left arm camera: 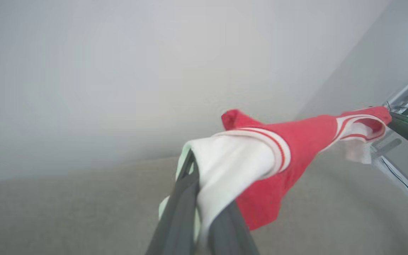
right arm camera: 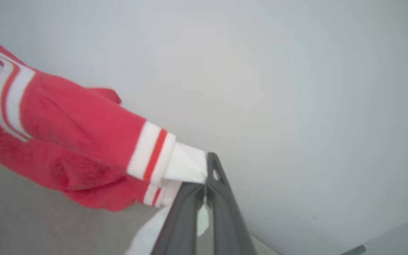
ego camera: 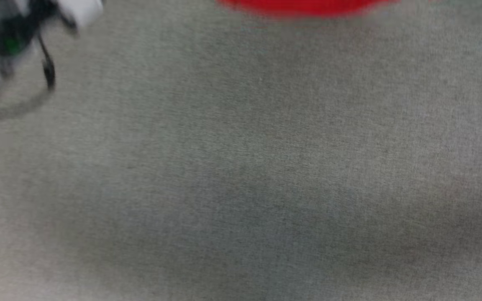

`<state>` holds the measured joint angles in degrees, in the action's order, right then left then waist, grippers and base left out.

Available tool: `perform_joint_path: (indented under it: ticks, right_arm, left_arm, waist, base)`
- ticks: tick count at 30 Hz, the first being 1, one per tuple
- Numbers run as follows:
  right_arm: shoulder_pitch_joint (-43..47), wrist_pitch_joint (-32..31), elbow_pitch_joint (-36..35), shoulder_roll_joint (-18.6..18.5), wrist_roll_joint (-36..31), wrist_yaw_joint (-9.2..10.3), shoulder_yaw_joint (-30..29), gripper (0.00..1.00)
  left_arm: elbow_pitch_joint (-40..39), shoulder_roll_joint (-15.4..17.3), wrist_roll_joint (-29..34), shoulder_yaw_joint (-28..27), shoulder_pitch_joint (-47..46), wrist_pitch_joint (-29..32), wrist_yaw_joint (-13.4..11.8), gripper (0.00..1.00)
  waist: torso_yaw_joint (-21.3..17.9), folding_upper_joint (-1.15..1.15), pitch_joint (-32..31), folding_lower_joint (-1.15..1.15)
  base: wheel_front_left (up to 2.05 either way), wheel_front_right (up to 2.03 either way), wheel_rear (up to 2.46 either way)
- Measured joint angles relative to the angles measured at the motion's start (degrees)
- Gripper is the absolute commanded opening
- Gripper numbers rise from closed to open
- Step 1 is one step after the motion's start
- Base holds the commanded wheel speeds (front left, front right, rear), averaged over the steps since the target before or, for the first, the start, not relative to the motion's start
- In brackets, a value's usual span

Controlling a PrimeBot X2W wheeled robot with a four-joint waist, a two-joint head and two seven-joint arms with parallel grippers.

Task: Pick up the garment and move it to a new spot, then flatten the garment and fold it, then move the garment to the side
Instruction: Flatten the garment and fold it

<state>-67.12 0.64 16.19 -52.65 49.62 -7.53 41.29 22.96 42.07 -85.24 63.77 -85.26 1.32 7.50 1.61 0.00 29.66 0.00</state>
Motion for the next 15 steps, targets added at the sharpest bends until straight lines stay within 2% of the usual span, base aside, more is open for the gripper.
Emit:
perform_joint_path:
  ticks: [5, 8, 11, 15]
  right_arm:
    - [-11.77, -1.2, 10.92, 10.03, -2.6, -0.02, -6.61, 0.0]
    - [-19.4, -0.37, 16.68, 14.16, -5.53, -0.02, -9.43, 0.0]
    - [-25.27, 1.72, 21.21, 16.08, -8.72, -0.02, -11.57, 0.0]
    - [-26.82, 3.15, 24.54, 16.66, -10.58, -0.02, -11.26, 0.0]
  left_arm:
    - [16.52, -7.28, 1.16, -2.74, -11.51, -1.03, 0.04, 0.0]
    - [24.32, -11.13, 2.71, -5.21, -19.43, -5.36, 0.05, 0.0]
    - [28.94, -14.1, 3.64, -6.89, -24.96, -9.81, 0.07, 0.0]
    - [29.95, -15.58, 3.93, -5.64, -24.6, -9.58, 0.07, 0.0]
  waist:
    - [-1.68, 0.0, 2.47, 0.0]
    - [-3.13, 0.0, 3.61, 0.0]
    - [-4.48, 0.0, 4.41, 0.0]
    - [-5.2, 0.0, 4.38, 0.0]
  base:
    - [0.0, 0.0, 0.0]
    - [0.0, 0.0, 0.0]
    - [0.0, 0.0, 0.0]
    - [0.0, 0.0, 0.0]
